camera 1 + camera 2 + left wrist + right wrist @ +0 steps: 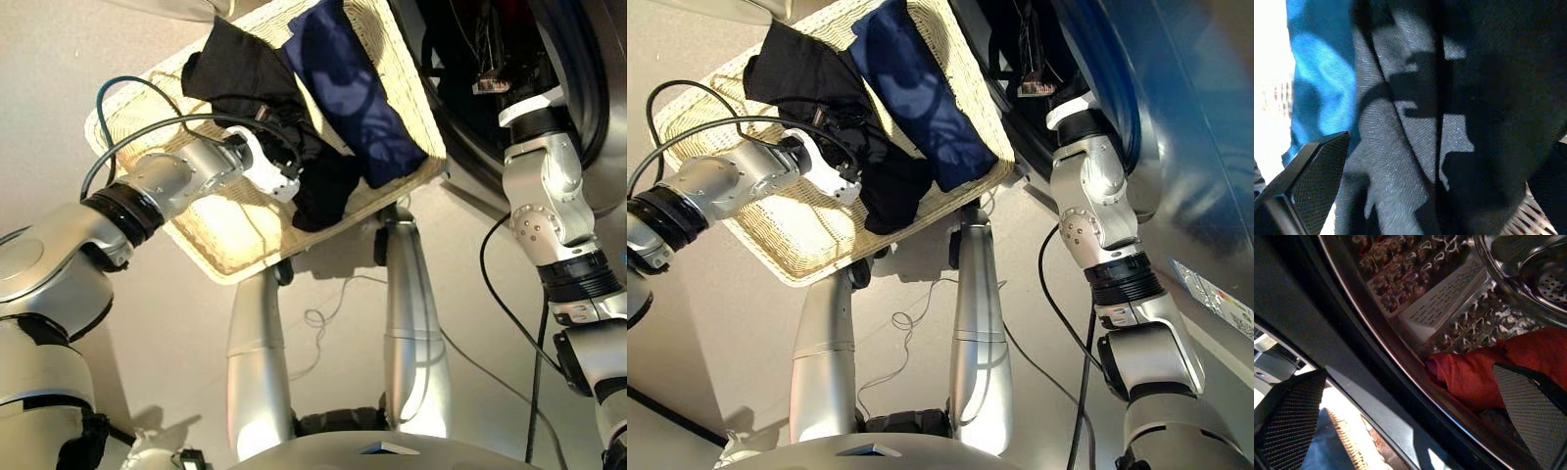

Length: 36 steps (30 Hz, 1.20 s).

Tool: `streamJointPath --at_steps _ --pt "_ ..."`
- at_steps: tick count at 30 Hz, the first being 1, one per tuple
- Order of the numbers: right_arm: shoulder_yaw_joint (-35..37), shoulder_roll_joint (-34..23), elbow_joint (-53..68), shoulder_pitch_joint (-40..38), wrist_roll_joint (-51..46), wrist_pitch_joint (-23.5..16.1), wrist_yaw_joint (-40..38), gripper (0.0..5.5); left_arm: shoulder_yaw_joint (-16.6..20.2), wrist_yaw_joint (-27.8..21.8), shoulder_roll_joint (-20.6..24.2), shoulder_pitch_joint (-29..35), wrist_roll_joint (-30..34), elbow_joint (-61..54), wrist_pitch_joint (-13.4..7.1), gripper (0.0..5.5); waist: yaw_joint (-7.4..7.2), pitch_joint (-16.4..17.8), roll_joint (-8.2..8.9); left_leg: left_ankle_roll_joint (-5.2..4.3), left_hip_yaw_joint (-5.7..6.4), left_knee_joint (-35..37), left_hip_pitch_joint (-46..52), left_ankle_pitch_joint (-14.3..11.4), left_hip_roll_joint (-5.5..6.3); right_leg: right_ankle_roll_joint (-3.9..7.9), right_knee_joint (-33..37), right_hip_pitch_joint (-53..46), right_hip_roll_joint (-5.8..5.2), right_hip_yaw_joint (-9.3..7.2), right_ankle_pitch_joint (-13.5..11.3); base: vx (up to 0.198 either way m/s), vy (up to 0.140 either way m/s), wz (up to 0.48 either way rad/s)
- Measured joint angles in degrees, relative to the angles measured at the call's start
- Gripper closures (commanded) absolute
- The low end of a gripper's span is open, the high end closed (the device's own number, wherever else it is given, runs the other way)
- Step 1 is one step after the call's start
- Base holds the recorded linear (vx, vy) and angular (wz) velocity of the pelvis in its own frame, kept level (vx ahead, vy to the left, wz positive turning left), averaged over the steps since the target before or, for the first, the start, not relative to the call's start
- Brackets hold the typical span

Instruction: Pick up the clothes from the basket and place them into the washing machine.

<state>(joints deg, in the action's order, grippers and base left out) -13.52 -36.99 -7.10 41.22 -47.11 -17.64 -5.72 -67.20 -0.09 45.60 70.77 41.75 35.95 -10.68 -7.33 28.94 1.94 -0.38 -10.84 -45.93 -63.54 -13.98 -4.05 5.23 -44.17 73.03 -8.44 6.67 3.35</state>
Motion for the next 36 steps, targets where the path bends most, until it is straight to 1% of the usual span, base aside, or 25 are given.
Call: streamJointPath --at_steps 3,5,6,7,8,11,13,17,23,25,28,29,31,32,33,34,35,36 --pt "0.5 0.4 0.5 0.1 0.0 0.6 0.0 0.00 1.2 -0.3 -0.2 -0.2 0.1 0.2 0.3 0.00 -0.14 -0.3 0.57 -0.03 -0.12 -0.7 -0.8 -0.1 0.01 0.06 -0.8 1.0 0.07 0.26 0.1 0.000 0.000 0.000" --pt "0.7 0.5 0.4 0.2 0.0 1.3 0.1 0.00 1.9 -0.2 -0.2 -0.5 0.1 0.4 0.5 0.00 -0.05 -0.4 0.70 -0.05 0.00 -1.2 -1.3 -0.2 -0.24 0.16 -0.8 1.1 0.37 0.29 0.2 0.000 0.000 0.000" --pt "1.0 0.5 0.3 0.3 0.0 1.3 0.1 0.00 2.2 -0.1 -0.2 -0.5 0.1 0.4 0.5 2.33 0.14 -0.5 0.88 -0.05 -0.07 -1.3 -1.4 -0.2 -0.32 0.19 -0.8 1.3 0.57 0.55 0.2 0.000 0.000 0.000" --pt "1.0 0.6 0.0 0.3 0.0 1.3 0.1 0.00 2.1 0.0 -0.5 -0.7 0.5 1.1 0.7 4.25 0.28 -0.7 1.12 -0.04 -0.21 -1.4 -1.5 -0.2 -0.41 0.20 -0.9 1.4 0.74 0.73 0.2 0.000 0.000 0.000" --pt "1.0 1.2 -0.3 0.4 0.0 1.3 0.2 0.00 2.2 0.2 -1.0 -1.2 0.6 2.2 0.8 5.50 0.27 -0.9 1.36 -0.05 -0.28 -1.4 -1.5 -0.2 -0.50 0.21 -0.9 1.5 0.81 0.80 0.2 0.000 0.000 0.000" --pt "1.0 2.1 -1.3 0.3 0.0 1.3 0.8 0.00 2.1 0.6 -1.4 -3.0 1.7 3.8 1.2 5.50 0.19 -2.3 1.93 -0.11 -0.35 -1.6 -2.4 -0.2 -0.72 0.20 -0.9 2.4 1.04 0.82 0.1 0.000 0.000 0.000" --pt "1.0 2.1 -1.4 0.3 0.0 1.3 1.0 0.00 2.0 0.7 -1.5 -3.5 1.8 4.3 1.3 5.50 0.12 -2.3 1.96 -0.11 -0.34 -1.6 -2.5 -0.2 -0.71 0.23 -0.9 2.4 1.05 0.82 0.1 0.000 0.000 0.000" --pt "1.0 2.4 -1.2 0.4 0.0 1.3 1.2 0.00 2.2 1.1 -1.6 -3.2 2.9 4.1 2.3 5.50 -0.21 -2.4 2.12 -0.11 -0.13 -1.8 -3.0 -0.2 -0.73 0.24 -1.0 2.7 1.04 0.67 0.1 0.000 0.000 0.000" --pt "1.0 2.6 -1.3 0.4 0.0 1.3 1.4 0.00 2.3 1.1 -1.3 -3.0 4.4 3.1 2.5 5.50 -0.33 -2.4 2.14 -0.13 -0.09 -1.9 -3.0 -0.2 -0.75 0.23 -1.1 2.7 1.04 0.65 0.1 0.000 0.000 0.000" --pt "1.0 2.7 -1.4 0.4 0.0 1.3 1.4 0.00 3.0 1.0 -0.3 -3.4 4.6 1.0 2.6 5.50 -0.31 -2.4 2.14 -0.14 -0.06 -2.0 -3.0 -0.3 -0.73 0.23 -1.3 2.7 1.01 0.65 0.1 0.000 0.000 0.000" --pt "1.1 2.8 -2.0 0.4 0.0 1.3 1.4 0.00 8.7 1.5 1.8 -5.8 4.5 -3.6 2.7 5.50 -0.15 -2.4 2.14 -0.20 -0.04 -2.2 -2.8 -0.3 -0.75 0.22 -1.8 2.6 0.96 0.64 0.1 0.000 0.000 0.000" --pt "1.1 2.8 -2.4 0.4 0.0 1.3 1.4 0.00 11.0 2.1 2.5 -6.9 4.5 -4.9 2.7 5.50 0.30 -2.4 2.14 -0.19 -0.05 -2.3 -2.6 -0.3 -0.75 0.21 -1.9 2.4 0.90 0.65 0.1 0.000 0.000 0.000" --pt "1.5 3.0 -3.0 0.3 0.1 1.3 1.4 0.00 17.1 3.3 4.3 -10.5 4.4 -9.6 2.9 5.50 0.50 -2.4 2.15 -0.22 -0.11 -2.3 -2.3 -0.3 -0.80 0.19 -2.0 2.2 0.82 0.72 0.1 0.000 0.000 0.000" --pt "1.9 3.2 -3.4 0.2 0.8 1.3 1.4 0.00 21.5 3.8 4.9 -13.3 4.3 -12.1 3.2 5.50 1.05 -2.4 2.14 -0.24 -0.13 -2.3 -2.1 -0.3 -0.81 0.15 -2.1 2.0 0.65 0.77 0.1 0.000 0.000 0.000" --pt "2.5 3.7 -4.0 0.3 1.9 1.3 1.4 0.00 25.3 4.7 5.5 -16.3 4.1 -14.6 3.5 5.50 1.00 -2.4 2.14 -0.24 -0.14 -2.4 -1.8 -0.3 -0.80 0.07 -2.6 1.9 0.59 0.80 0.2 0.000 0.000 0.000" --pt "2.9 4.1 -4.6 0.2 2.0 1.3 1.4 0.00 28.2 5.4 5.7 -18.6 3.9 -16.1 3.6 5.50 1.45 -2.4 2.14 -0.25 -0.14 -2.4 -1.4 -0.3 -0.69 -0.10 -2.9 1.7 0.47 0.76 0.3 0.000 0.000 0.000" --pt "3.0 4.2 -5.3 0.0 2.5 1.3 1.4 0.00 30.8 5.6 5.9 -21.0 3.8 -17.3 3.6 5.50 1.43 -2.4 2.14 -0.27 -0.15 -2.4 -1.0 -0.3 -0.67 -0.24 -2.8 1.4 0.39 0.80 0.4 0.000 0.000 0.000" --pt "3.5 4.2 -6.0 -0.1 3.6 1.3 1.2 0.00 33.6 5.6 6.0 -23.7 3.3 -19.4 3.7 5.50 1.82 -2.4 2.14 -0.28 -0.19 -2.5 -0.7 -0.3 -0.63 -0.44 -2.9 1.2 0.34 0.83 0.7 0.000 0.000 0.000"
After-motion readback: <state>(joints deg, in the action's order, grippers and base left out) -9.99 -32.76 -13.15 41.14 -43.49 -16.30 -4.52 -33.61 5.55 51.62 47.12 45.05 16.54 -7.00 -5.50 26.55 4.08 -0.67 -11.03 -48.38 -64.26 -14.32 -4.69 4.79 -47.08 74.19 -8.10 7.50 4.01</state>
